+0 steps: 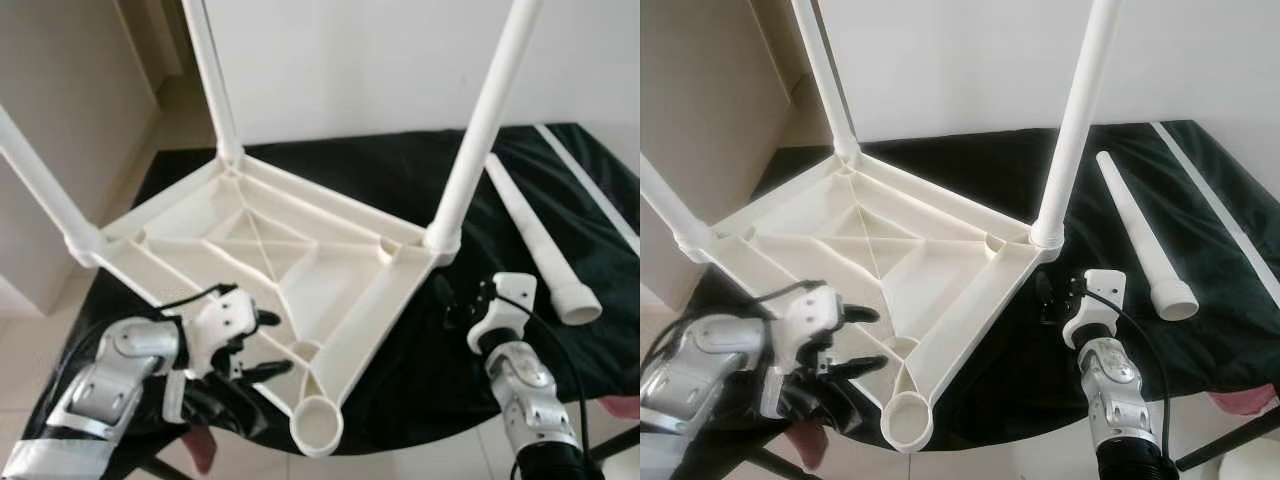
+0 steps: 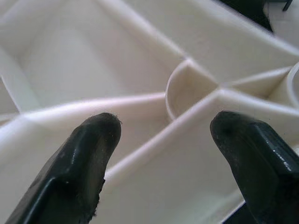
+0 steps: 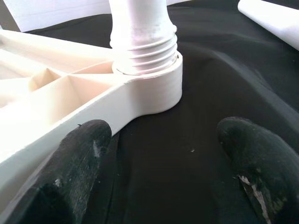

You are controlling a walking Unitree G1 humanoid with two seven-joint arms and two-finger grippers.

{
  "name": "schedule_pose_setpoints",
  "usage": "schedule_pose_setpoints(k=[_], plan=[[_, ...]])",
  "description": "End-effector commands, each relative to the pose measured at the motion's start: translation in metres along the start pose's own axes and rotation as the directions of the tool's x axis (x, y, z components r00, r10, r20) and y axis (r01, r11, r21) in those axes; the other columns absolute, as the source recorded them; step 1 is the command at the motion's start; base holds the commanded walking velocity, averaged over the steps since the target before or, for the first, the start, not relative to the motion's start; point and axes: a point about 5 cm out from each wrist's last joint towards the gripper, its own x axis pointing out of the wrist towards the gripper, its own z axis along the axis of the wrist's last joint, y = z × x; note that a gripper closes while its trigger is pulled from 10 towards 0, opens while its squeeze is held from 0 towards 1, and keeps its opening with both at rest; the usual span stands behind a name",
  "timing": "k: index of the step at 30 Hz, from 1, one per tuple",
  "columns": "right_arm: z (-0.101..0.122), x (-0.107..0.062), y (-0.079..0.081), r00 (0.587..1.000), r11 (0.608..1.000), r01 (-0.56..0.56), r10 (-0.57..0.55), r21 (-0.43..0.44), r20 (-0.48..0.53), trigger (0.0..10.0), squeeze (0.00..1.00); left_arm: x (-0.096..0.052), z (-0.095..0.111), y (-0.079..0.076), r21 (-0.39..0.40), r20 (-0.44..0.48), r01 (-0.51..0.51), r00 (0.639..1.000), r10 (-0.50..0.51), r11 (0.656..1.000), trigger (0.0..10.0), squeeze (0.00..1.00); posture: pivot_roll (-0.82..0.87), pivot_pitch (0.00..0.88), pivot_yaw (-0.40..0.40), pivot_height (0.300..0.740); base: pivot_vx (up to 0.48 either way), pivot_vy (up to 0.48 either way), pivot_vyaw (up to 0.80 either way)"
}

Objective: Building children table

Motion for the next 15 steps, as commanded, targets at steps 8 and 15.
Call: schedule_pose_setpoints(k=[8, 15], plan=[[-0.001, 0.002, 0.002, 1.000, 1.000, -0.008, 0.008, 0.005, -0.003, 10.0, 0.00, -0.001, -0.012, 0.013, 0.057, -0.132, -0.052, 0.990, 0.059, 0.997, 10.0, 0.00, -0.03, 0.024, 0.052, 0.740, 0.000, 0.000, 0.00], [-0.001, 0.002, 0.004, 1.000, 1.000, -0.006, 0.006, 0.010, 0.003, 10.0, 0.00, 0.008, -0.010, 0.028, 0.103, -0.153, -0.141, 0.976, 0.156, 0.985, 10.0, 0.00, -0.04, 0.025, 0.055, 0.740, 0.000, 0.000, 0.00]])
